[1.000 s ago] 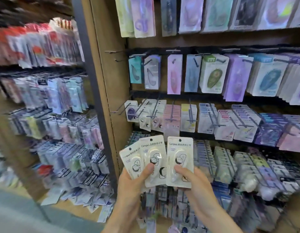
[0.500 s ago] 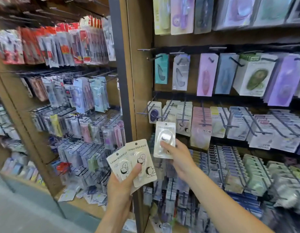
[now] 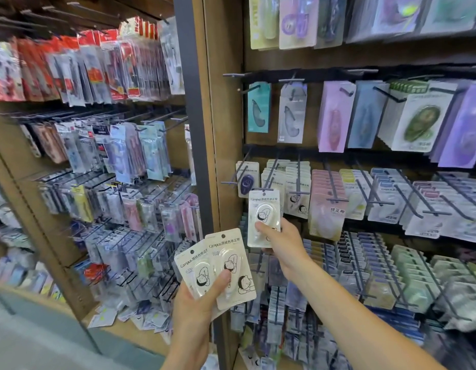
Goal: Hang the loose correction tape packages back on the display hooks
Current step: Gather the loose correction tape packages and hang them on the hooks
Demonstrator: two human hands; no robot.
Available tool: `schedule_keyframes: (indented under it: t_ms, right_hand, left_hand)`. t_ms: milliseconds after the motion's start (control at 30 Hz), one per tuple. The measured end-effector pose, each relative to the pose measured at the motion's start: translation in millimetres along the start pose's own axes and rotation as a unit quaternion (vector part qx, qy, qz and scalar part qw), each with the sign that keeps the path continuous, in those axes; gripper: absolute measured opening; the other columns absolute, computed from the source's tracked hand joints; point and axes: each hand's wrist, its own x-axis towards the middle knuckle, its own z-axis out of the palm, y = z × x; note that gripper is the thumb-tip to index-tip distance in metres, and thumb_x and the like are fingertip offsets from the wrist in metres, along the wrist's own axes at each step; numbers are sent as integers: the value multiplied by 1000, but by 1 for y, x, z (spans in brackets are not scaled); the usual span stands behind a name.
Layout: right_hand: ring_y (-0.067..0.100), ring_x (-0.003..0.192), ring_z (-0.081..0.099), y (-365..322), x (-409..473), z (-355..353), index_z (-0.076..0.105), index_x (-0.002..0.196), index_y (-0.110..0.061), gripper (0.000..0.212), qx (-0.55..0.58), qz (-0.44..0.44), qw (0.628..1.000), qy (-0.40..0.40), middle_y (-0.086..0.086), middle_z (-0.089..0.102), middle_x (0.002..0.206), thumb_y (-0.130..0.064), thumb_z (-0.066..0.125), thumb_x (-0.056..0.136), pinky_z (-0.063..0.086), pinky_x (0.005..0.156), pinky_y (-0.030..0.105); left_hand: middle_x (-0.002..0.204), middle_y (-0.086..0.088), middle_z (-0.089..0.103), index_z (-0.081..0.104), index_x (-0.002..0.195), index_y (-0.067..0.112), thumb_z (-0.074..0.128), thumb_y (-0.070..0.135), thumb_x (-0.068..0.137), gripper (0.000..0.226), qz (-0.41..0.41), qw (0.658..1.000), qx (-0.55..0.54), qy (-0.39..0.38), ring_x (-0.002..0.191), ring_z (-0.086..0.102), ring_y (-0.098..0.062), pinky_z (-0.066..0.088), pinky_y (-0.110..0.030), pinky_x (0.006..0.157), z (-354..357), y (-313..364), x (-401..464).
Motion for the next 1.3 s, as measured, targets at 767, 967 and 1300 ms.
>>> schedule_keyframes:
  t_ms: [767, 967, 1300]
  right_hand:
    - [25, 102, 69, -6, 78, 12, 63, 113, -15, 39, 178, 145, 964, 132, 10, 71, 115, -18, 86, 82, 60, 77, 33]
    - [23, 99, 68, 1, 77, 1, 59, 123, -6, 55, 166, 162, 962, 145, 14, 68, 122, -16, 89, 79, 61, 92, 39]
    - [18, 105, 75, 7, -84, -31, 72, 119, -18, 35, -18, 57, 993, -99, -1, 79, 110, -32, 78, 87, 56, 98, 42]
  left_hand:
    - [108, -10, 81, 67, 125, 11, 87, 12, 66, 62, -40, 999, -17, -6, 99, 78, -35, 61, -31, 52, 20, 2, -3]
    - [109, -12, 81, 67, 125, 10, 87, 9, 65, 63, -35, 999, -14, -27, 97, 79, -32, 65, -38, 64, 21, -2, -2]
    - [113, -8, 80, 69, 125, 14, 86, 13, 75, 54, -20, 998, 13, -51, 103, 78, -30, 65, -43, 78, 44, -7, 12]
